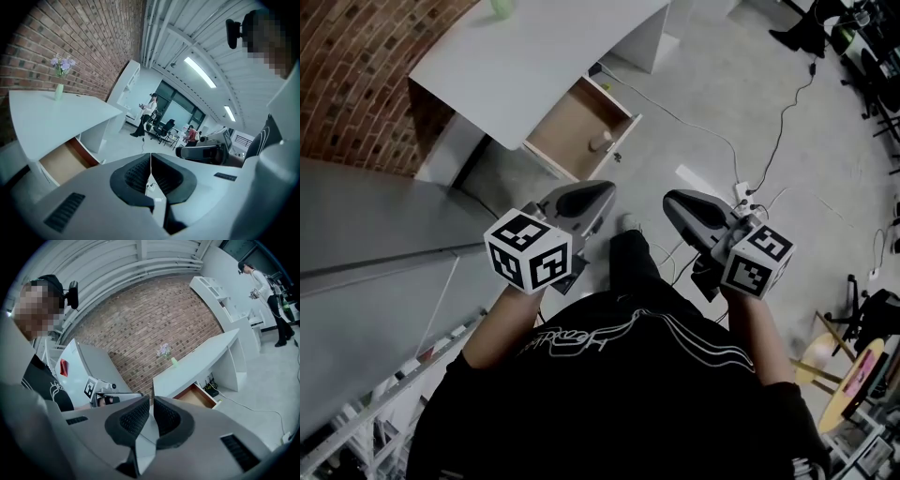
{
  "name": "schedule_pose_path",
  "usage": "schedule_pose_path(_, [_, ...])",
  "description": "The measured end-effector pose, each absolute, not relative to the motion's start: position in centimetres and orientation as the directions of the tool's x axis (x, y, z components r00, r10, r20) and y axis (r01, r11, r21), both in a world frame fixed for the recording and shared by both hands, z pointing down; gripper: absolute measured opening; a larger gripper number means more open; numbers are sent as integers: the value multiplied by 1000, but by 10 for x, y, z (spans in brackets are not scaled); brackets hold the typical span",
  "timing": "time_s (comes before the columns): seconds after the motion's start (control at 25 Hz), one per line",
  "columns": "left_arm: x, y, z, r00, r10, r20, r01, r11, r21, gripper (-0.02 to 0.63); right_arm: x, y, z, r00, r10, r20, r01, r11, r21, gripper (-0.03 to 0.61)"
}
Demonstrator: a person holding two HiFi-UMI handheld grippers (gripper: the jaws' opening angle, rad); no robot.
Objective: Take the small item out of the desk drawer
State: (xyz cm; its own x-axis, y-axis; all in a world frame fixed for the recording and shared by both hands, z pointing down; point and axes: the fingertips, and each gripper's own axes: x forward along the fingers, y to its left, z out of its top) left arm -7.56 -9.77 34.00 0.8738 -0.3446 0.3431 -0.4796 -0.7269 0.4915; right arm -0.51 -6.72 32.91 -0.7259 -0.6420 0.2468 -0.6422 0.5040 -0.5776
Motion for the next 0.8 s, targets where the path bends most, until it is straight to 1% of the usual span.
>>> schedule_pose_path(0.36, [-41,-209,367,829,-368,422,-548,-685,480,23,33,-182,348,-763,-599,241,-591,498,-634,55])
schedule_pose_path(0.52, [-29,-252,384,815,-358,455,-563,-673,479,23,47,-226,360,-774,-585,243,-576,490,-654,55])
schedule_pose_path(0.8, [-13,-307,438,760,-353,546,-606,-688,399,25,73,-277,403,-790,-555,261,-554,465,-690,55])
